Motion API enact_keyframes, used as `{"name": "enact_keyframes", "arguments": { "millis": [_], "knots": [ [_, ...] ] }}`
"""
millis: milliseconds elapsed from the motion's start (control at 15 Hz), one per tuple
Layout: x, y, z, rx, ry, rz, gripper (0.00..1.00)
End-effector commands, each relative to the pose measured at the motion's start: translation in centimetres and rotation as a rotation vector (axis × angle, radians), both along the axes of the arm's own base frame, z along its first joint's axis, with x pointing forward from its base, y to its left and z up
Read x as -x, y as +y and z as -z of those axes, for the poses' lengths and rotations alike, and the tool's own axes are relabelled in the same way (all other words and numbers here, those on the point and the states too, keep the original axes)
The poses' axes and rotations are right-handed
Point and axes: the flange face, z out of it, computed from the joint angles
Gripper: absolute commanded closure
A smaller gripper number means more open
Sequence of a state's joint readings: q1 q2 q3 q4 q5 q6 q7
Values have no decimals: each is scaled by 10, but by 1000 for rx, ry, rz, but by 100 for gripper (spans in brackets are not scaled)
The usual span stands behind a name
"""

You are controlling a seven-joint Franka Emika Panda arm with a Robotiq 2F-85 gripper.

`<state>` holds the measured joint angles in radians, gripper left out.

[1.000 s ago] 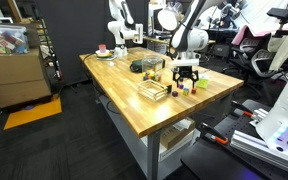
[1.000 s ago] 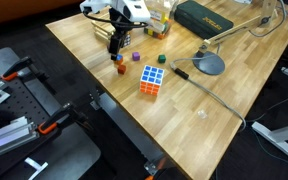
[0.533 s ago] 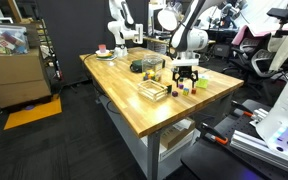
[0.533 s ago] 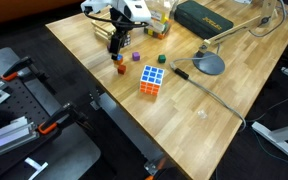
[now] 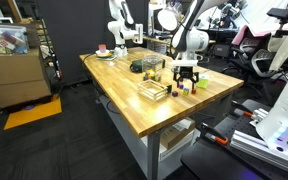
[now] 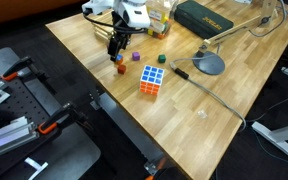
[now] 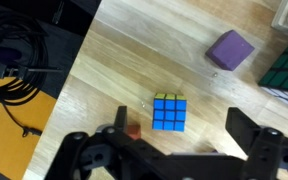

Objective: Put the small Rubik's cube in the wooden box

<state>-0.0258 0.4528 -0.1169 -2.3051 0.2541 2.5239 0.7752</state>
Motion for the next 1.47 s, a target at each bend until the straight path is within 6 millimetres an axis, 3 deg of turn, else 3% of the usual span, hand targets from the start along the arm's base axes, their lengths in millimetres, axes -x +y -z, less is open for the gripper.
{"name": "enact_keyframes", "arguments": {
  "millis": [0,400,467,600,1133,1400],
  "knots": [
    [0,0,1,-6,-19,66,0],
    [4,0,7,8,-1,94,2],
    [5,0,8,9,0,97,24],
    [6,0,10,10,3,100,30],
    [6,3,10,26,-8,81,88],
    [6,26,-25,60,-63,7,92]
  ]
}}
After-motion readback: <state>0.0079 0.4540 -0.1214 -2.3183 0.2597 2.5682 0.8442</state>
